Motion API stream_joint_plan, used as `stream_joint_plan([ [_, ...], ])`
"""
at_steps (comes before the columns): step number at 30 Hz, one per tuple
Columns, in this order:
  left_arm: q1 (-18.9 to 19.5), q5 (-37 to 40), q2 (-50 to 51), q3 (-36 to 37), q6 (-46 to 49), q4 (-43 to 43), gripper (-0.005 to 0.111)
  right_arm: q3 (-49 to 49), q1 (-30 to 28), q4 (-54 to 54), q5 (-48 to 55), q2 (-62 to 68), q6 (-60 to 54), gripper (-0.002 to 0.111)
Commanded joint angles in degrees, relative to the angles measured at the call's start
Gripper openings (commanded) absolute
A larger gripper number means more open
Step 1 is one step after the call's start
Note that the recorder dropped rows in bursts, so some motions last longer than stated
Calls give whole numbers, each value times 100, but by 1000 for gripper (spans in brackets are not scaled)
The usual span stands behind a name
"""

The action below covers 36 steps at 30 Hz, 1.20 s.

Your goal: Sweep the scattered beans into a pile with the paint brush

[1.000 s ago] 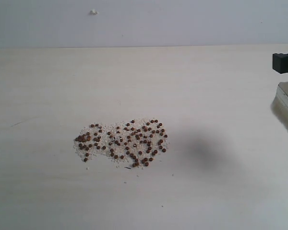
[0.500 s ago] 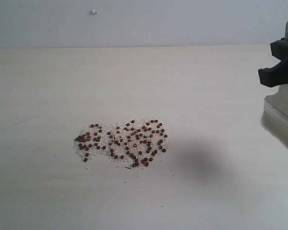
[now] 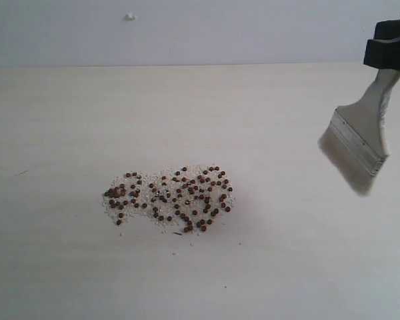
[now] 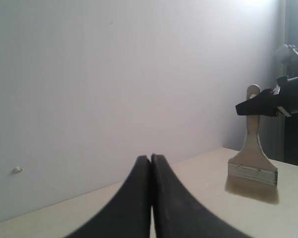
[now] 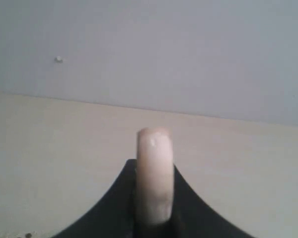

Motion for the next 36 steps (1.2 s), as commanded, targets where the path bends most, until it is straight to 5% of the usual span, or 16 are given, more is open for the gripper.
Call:
stream_joint_plan([
  [1,13,20,-35,19,-18,-53,0,7,-330,19,0,9,36,0],
  [14,13,20,-35,19,-18,-53,0,388,-706,520,-547,-143,-500,0],
  [16,13,20,-35,19,-18,-53,0,652,-720,1323,-821,-454,-1107,0],
  [19,13,20,-35,19,-18,-53,0,1445,-720,4089,-1614,-1370,-3201,0],
  [21,13,20,-35,19,-18,-53,0,1769,-720,4462,-1652,-1590,-3694,0],
  [30,13,20,-35,19,-18,-53,0,2643,-706,4898,-3941,-357,-3771,0],
  [36,13,20,-35,19,-18,-53,0,2158,16,5084,-4326,554,-3670,0],
])
